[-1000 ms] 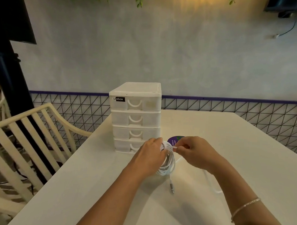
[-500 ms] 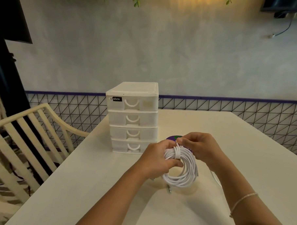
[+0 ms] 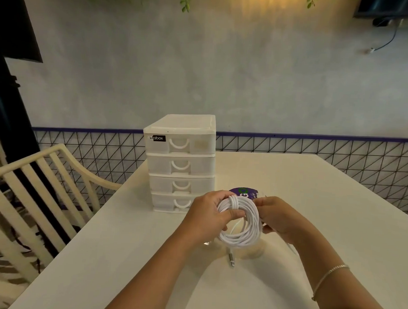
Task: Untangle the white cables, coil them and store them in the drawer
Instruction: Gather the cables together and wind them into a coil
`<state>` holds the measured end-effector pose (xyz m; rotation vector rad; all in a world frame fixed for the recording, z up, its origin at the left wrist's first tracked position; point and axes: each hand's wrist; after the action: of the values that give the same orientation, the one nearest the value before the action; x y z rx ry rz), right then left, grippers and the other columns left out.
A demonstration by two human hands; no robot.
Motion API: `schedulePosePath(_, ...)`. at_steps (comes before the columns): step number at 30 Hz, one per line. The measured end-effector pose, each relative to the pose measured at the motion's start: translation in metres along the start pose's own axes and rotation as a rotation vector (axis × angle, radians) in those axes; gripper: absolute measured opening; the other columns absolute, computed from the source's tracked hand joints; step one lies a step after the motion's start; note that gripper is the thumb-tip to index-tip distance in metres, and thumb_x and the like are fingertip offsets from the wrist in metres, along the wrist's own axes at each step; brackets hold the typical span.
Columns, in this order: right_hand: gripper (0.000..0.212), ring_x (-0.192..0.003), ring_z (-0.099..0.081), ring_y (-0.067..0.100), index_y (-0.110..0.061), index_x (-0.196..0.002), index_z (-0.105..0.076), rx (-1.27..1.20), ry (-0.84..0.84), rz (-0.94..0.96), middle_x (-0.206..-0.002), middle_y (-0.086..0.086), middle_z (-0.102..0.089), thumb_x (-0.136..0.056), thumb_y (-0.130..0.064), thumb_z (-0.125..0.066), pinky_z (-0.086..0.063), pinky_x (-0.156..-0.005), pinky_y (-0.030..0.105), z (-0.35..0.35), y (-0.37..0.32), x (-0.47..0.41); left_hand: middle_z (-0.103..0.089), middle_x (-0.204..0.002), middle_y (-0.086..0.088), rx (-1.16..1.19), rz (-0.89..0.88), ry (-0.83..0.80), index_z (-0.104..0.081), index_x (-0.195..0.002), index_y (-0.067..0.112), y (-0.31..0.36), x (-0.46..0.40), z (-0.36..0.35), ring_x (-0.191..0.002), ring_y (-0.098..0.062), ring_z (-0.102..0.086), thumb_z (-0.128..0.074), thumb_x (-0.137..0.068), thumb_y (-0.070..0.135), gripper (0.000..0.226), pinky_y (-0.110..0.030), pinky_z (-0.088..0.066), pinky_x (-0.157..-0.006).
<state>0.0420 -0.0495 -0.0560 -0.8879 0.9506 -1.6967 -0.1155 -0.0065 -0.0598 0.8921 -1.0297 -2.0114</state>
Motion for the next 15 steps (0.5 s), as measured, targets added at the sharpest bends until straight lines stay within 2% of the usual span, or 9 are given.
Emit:
schedulePosePath(4,0.011,-0.077,-0.059,0.015,-0.024,-0.075,-0.066,-0.028,0.225,0.180,-0.077,-0.006,-0.066,-0.085,-0.019,-0.066,-0.044,-0.066,0.022,0.001,-0.002,-0.003,-0.059,-0.072,0.009,-0.013,0.033,0.099,-0.061,-0.098,0.028,-0.007,-0.005,0.008,-0.041,-0.002,-0.052,-0.073,-0.080,0.027,0.022,-0.009,-0.040,-0.045)
schedulePosePath(6,0.009,-0.079,-0.061,0.013,-0.028,-0.076,-0.065,0.011,0.300,0.311,-0.082,-0.008,-0.067,-0.082,-0.022,-0.069,-0.047,-0.070,0.024,0.000,-0.008,-0.001,-0.060,-0.073,0.008,-0.043,0.039,0.139,-0.061,-0.098,0.028,-0.011,-0.006,0.010,-0.045,-0.006,-0.054,-0.072,-0.081,0.027,0.021,-0.010,-0.040,-0.047)
schedulePosePath(9,0.019,-0.082,-0.060,0.012,-0.034,-0.069,-0.065,0.059,0.259,0.458,-0.086,-0.009,-0.065,-0.072,-0.020,-0.078,-0.049,-0.076,0.028,-0.007,-0.014,0.005,-0.063,-0.077,0.005,-0.063,0.030,0.193,-0.064,-0.102,0.022,-0.015,-0.008,0.009,-0.057,-0.013,-0.057,-0.072,-0.080,0.027,0.023,-0.017,-0.045,-0.056)
schedulePosePath(12,0.030,-0.090,-0.057,0.010,-0.043,-0.060,-0.060,0.309,0.205,0.508,-0.092,-0.013,-0.060,-0.067,-0.023,-0.081,-0.044,-0.083,0.026,-0.016,-0.013,0.005,-0.063,-0.080,0.007,-0.061,0.018,0.263,-0.064,-0.101,0.023,-0.017,-0.010,0.010,-0.065,-0.014,-0.061,-0.073,-0.079,0.029,0.025,-0.026,-0.051,-0.063)
schedulePosePath(15,0.018,-0.092,-0.053,0.008,-0.038,-0.069,-0.070,0.371,0.218,0.505,-0.092,-0.015,-0.054,-0.071,-0.023,-0.079,-0.038,-0.076,0.014,-0.020,-0.012,0.002,-0.064,-0.079,0.005,0.036,0.077,0.259,-0.061,-0.099,0.024,-0.019,-0.011,0.012,-0.050,-0.006,-0.058,-0.075,-0.077,0.028,0.026,-0.018,-0.048,-0.052)
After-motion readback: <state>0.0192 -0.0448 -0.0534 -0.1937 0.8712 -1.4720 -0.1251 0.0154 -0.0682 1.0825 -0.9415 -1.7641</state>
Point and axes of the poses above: each hand's wrist, its own x-axis away from the middle knuckle, its own z-axis out of the back of the hand, y = z × x
